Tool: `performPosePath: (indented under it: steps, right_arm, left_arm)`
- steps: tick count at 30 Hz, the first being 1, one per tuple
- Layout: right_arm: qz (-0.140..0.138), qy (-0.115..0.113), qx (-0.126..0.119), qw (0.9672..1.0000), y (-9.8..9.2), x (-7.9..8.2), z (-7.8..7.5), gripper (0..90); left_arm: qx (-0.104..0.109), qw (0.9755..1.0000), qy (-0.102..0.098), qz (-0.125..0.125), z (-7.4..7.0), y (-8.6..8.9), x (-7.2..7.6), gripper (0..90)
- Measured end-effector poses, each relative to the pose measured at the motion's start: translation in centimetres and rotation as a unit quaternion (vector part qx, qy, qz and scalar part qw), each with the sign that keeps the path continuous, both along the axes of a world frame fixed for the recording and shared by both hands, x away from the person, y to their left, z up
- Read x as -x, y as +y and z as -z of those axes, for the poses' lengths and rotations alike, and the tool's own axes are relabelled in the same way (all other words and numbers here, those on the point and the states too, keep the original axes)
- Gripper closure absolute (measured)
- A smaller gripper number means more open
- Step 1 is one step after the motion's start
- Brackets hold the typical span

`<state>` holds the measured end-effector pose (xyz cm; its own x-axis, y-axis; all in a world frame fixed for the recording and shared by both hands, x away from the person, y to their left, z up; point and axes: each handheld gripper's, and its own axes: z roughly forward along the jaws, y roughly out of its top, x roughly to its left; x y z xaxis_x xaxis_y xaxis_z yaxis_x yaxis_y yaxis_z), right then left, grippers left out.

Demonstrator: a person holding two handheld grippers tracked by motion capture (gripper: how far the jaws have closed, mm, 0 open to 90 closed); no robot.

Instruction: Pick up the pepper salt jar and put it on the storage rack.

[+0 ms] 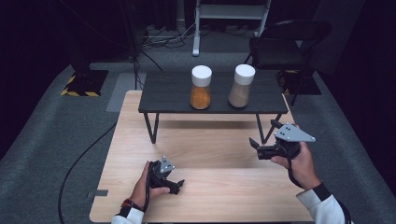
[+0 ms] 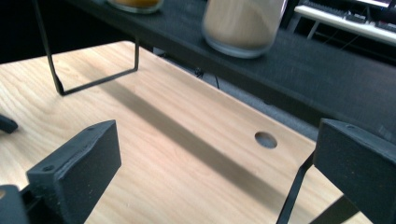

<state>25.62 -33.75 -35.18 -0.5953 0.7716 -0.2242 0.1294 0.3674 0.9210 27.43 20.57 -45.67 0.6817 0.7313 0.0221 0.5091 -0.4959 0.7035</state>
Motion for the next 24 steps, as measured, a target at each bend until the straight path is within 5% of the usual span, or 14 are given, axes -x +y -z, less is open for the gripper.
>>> performPosePath:
  steps: [24]
  right_arm:
    - [0.0,0.049,0.039,0.998,-0.3,1.0,5.1,0.5]
  left_arm:
    - [0.0,1.0,0.0,0.0,0.0,0.0,0.0,0.5]
